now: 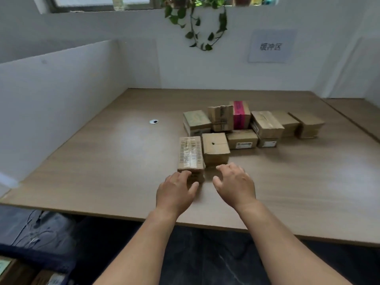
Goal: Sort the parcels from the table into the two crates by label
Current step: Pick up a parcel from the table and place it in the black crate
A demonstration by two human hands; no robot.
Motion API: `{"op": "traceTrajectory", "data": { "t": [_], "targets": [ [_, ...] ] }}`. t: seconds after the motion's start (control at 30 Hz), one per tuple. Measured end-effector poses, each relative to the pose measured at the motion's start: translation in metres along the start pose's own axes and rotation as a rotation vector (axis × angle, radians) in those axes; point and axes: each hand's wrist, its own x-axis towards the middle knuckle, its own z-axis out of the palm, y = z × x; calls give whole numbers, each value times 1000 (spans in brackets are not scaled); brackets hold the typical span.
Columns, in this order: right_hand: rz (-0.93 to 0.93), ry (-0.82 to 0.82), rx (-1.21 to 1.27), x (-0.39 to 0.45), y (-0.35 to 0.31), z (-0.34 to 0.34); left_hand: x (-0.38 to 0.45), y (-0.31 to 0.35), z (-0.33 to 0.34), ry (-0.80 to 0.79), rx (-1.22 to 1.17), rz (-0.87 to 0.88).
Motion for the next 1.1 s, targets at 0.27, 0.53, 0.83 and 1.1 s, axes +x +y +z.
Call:
{"op": "traceTrajectory", "data": {
  "t": [0.27,0.53,0.83,1.1],
  "targets": [
    [144,12,6,12,61,-6,40,49,38,-66,-23,98],
    [283,26,-25,63,124,-22,109,105,78,-122,-68,179],
    [353,9,-28,141,179,-27,205,145,109,-167,-95,217],
    [391,-15,-17,188,222,-23,262,170,138,-205,-112,206]
  ]
}}
